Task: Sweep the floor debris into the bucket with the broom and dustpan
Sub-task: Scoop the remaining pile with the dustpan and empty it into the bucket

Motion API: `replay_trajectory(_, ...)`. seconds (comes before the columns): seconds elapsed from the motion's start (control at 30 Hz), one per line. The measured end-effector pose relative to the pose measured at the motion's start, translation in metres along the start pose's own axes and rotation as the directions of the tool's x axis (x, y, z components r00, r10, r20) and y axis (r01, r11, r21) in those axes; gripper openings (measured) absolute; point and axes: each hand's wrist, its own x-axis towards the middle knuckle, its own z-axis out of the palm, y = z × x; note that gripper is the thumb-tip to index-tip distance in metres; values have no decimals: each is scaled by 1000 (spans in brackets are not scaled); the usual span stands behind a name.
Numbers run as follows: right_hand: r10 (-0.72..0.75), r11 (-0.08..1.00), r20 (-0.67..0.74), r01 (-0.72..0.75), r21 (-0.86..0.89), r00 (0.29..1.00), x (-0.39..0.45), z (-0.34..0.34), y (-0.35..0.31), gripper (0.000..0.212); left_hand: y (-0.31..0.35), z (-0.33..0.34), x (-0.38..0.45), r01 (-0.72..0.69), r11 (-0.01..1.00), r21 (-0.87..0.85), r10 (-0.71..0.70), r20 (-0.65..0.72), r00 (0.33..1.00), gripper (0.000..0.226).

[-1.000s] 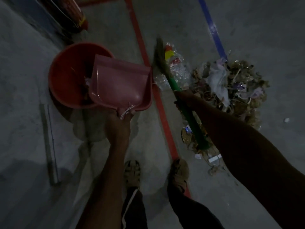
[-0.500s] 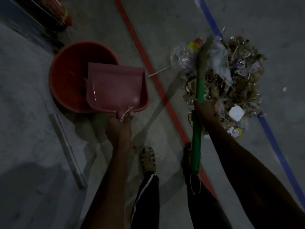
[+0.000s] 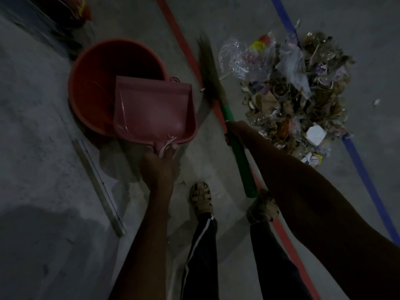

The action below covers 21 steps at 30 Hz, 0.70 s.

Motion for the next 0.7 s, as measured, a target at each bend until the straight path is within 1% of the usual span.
replay_trajectory(0.1, 12, 1000, -91, -9, 25, 996, -4, -20, 16, 31, -7, 1, -10, -3, 1000, -7, 4, 10, 1000, 65)
replay_trajectory(0.2, 26, 998, -190, -14, 63, 981, -6, -53, 27, 26, 6, -5, -26, 5, 1000, -16, -5, 31, 1000, 55)
replay_trajectory(0.23, 35, 997, -219, -19, 77, 975, -6, -63, 30, 26, 10, -6, -30, 4, 1000, 2, -4, 21, 1000, 51)
replay_trajectory(0.27, 31, 997, -252, -11, 80, 967, -10, -72, 31, 28, 13, -5, -36, 3, 1000, 29, -3, 0, 1000, 54)
replay_trajectory(0.3, 8, 998, -268, 10, 67, 964, -17, -81, 31, 31, 16, -4, -42, 9, 998, 61, -8, -22, 1000, 57)
replay_trajectory(0.37, -35, 999, -292, 38, 3, 956, -29, -98, 33, 30, 22, 1, -57, 24, 997, 76, -20, -54, 998, 57)
replay_trajectory(0.43, -80, 997, -265, 72, -38, 961, -44, -109, 36, 30, 27, 8, -69, 44, 996, 76, -39, -68, 997, 53)
replay_trajectory(0.5, -89, 996, -211, 87, -21, 973, -49, -118, 45, 41, 31, 14, -80, 51, 996, 75, -48, -45, 998, 56)
replay_trajectory(0.53, -85, 996, -181, 82, -26, 980, -53, -122, 50, 44, 33, 16, -88, 49, 996, 74, -47, -29, 998, 61)
replay_trajectory(0.63, -70, 997, -81, 67, -41, 994, -63, -120, 62, 44, 22, 30, -95, 78, 997, 22, -80, 106, 991, 83)
replay_trajectory(0.67, -77, 996, -49, 74, -57, 996, -67, -122, 65, 43, 19, 35, -101, 90, 996, -23, -86, 148, 985, 81)
replay_trajectory(0.7, -91, 994, -20, 90, -70, 996, -68, -123, 70, 41, 23, 36, -110, 102, 991, -91, -84, 187, 979, 73)
